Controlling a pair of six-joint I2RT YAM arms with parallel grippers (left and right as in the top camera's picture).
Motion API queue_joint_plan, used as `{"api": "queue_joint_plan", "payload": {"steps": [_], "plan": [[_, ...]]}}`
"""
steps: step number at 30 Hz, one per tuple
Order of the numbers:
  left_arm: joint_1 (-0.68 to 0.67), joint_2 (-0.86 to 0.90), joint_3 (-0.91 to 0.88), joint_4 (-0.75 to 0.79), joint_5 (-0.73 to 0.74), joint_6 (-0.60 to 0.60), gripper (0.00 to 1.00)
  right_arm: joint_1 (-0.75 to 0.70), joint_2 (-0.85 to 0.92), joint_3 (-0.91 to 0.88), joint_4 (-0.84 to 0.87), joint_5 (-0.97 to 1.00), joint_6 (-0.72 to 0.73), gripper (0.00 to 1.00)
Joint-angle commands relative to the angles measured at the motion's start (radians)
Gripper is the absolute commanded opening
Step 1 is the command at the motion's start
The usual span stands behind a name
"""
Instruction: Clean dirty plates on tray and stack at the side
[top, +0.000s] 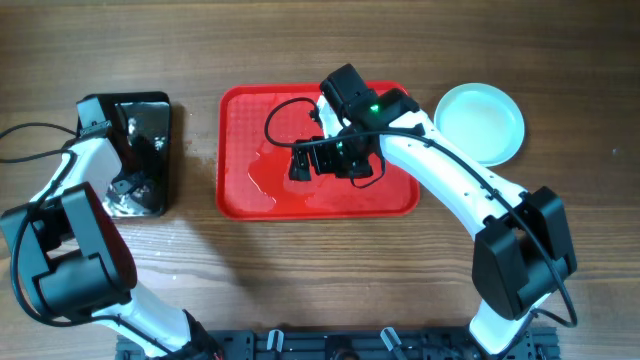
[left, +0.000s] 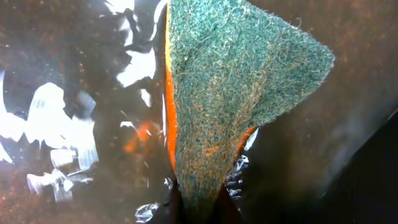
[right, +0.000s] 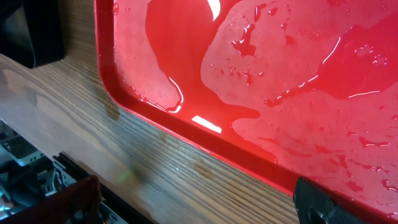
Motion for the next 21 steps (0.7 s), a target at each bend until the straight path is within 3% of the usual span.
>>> {"api": "queue_joint_plan", "payload": {"steps": [1, 2, 3, 11, 17, 21], "plan": [[0.002, -0.01, 0.013, 0.0, 0.018, 0.0, 0.73, 0.003, -0.004, -0.003, 0.002, 0.011, 0.013, 1.0], [0.002, -0.018, 0.014, 0.008, 0.018, 0.0, 0.95, 0.003, -0.004, -0.003, 0.002, 0.01, 0.013, 1.0], [0.002, -0.025, 0.014, 0.016, 0.018, 0.0, 1.0, 0.004, -0.004, -0.003, 0.003, 0.01, 0.013, 0.99], [0.002, -0.029, 0.013, 0.159, 0.003, 0.003, 0.99, 0.004, -0.004, -0.003, 0.002, 0.011, 0.013, 1.0], [0.002, -0.028, 0.013, 0.214, 0.003, 0.004, 0.77, 0.004, -0.004, -0.003, 0.006, 0.011, 0.014, 1.0], [0.002, -0.016, 0.013, 0.234, 0.003, 0.004, 0.77, 0.004, -0.004, -0.003, 0.005, 0.01, 0.014, 1.0]]}}
